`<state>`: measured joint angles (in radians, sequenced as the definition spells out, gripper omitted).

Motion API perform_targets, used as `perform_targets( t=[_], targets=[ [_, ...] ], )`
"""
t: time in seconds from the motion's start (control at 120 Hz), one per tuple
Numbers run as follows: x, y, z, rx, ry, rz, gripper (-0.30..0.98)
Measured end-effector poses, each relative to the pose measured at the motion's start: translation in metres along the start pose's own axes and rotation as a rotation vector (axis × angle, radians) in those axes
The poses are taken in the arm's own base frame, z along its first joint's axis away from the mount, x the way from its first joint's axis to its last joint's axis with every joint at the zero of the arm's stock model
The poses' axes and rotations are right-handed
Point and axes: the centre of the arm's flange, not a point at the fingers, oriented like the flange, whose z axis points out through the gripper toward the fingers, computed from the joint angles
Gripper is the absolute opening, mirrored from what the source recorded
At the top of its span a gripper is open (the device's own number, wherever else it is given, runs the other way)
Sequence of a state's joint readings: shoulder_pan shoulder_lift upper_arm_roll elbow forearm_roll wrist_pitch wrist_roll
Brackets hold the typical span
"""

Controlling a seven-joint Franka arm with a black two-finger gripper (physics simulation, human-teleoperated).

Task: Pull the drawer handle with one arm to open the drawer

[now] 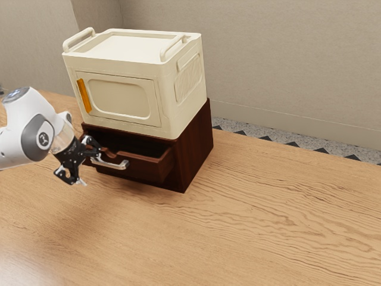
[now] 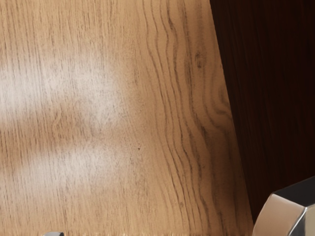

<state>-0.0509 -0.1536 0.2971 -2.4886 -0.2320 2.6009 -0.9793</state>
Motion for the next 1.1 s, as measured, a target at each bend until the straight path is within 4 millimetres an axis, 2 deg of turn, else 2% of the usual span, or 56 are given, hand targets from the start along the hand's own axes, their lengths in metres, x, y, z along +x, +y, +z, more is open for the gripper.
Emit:
perform_targets(
  t=[0.092,0.35,0.683,1.1],
  targets=[
    [-0.002,-0.01,-0.001,0.013,-0.015,0.007,0.48],
    [0.0,-0.022,-0.016,0.019,-0.045,0.027,0.47],
    [-0.005,-0.055,-0.02,0.04,-0.084,0.021,0.47],
    [-0.008,-0.072,-0.03,0.036,-0.102,0.022,0.47]
  ],
)
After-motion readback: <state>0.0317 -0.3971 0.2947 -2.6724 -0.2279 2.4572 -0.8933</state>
